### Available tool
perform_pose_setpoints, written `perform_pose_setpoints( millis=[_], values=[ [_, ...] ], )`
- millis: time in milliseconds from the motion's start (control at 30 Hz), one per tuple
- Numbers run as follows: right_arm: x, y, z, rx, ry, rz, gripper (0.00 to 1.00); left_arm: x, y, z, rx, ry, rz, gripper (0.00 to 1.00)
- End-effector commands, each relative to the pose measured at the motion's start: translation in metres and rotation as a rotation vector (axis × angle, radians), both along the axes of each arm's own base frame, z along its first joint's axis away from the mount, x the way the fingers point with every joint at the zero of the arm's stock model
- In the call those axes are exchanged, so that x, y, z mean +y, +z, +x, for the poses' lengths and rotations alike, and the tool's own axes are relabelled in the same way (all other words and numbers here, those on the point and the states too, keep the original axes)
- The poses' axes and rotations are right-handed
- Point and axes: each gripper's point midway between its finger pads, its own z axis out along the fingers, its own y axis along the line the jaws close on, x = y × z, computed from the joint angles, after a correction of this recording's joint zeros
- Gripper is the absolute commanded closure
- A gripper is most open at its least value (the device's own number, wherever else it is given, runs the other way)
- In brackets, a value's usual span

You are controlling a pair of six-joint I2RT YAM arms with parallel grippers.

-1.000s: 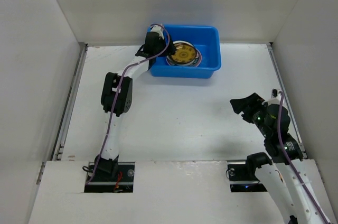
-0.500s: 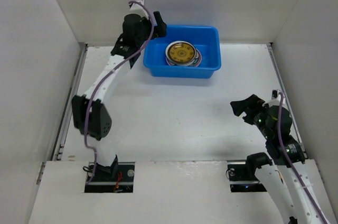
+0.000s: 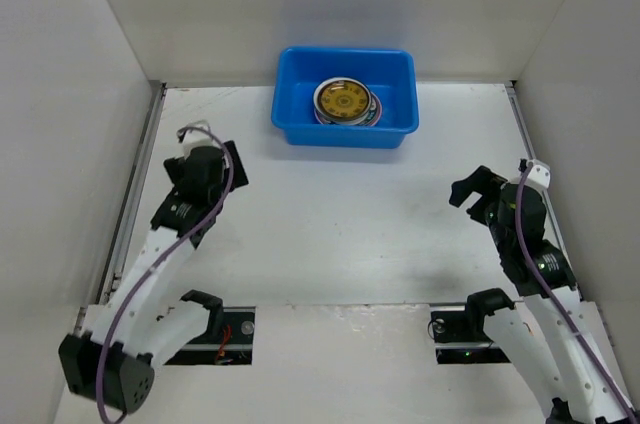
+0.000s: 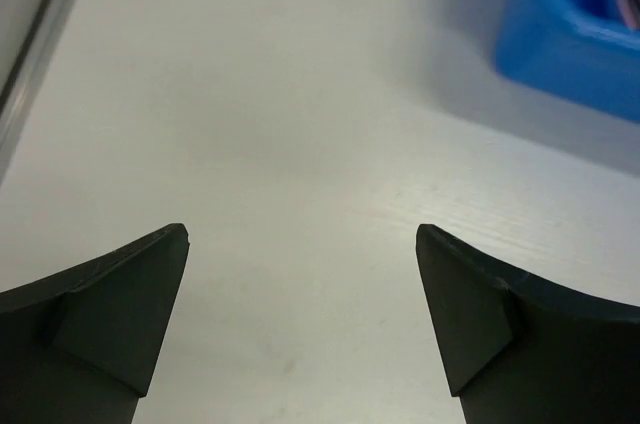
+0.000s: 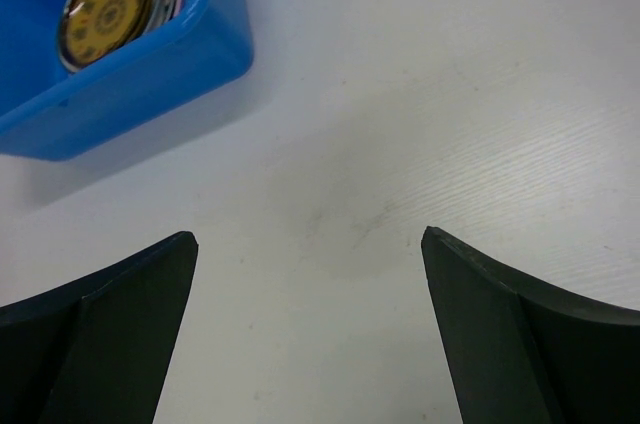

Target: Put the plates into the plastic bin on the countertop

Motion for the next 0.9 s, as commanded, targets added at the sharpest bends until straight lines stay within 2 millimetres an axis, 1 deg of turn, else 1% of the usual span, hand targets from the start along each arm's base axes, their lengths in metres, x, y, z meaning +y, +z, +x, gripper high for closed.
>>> perform_pose_setpoints(
  millis=[0, 100, 167, 233, 300, 500, 867],
  values=[
    [-0.018, 0.013, 0.005, -0.017, -0.107, -0.041, 0.00, 0.048, -0.005, -0.048, -0.019, 0.224, 0.016, 0.00],
    [-0.016, 0.012, 0.009, -0.024, -0.104, -0.036, 0.00, 0.068, -0.016, -0.076, -0.020, 0.330, 0.012, 0.00],
    [-0.014, 0.010, 0.012, -0.031, -0.103, -0.025, 0.00, 0.079, -0.020, -0.088, -0.013, 0.379, 0.025, 0.00],
    [-0.011, 0.008, 0.013, -0.030, -0.100, -0.009, 0.00, 0.085, -0.018, -0.094, -0.016, 0.420, 0.021, 0.00],
    [-0.008, 0.008, 0.014, -0.029, -0.090, -0.008, 0.00, 0.088, -0.014, -0.096, -0.025, 0.443, 0.007, 0.00],
    [-0.007, 0.008, 0.010, -0.034, -0.081, -0.014, 0.00, 0.089, -0.004, -0.094, -0.046, 0.459, -0.013, 0.00],
    [-0.008, 0.010, 0.008, -0.040, -0.085, -0.006, 0.00, 0.094, 0.000, -0.092, -0.041, 0.478, -0.001, 0.00]
  ],
)
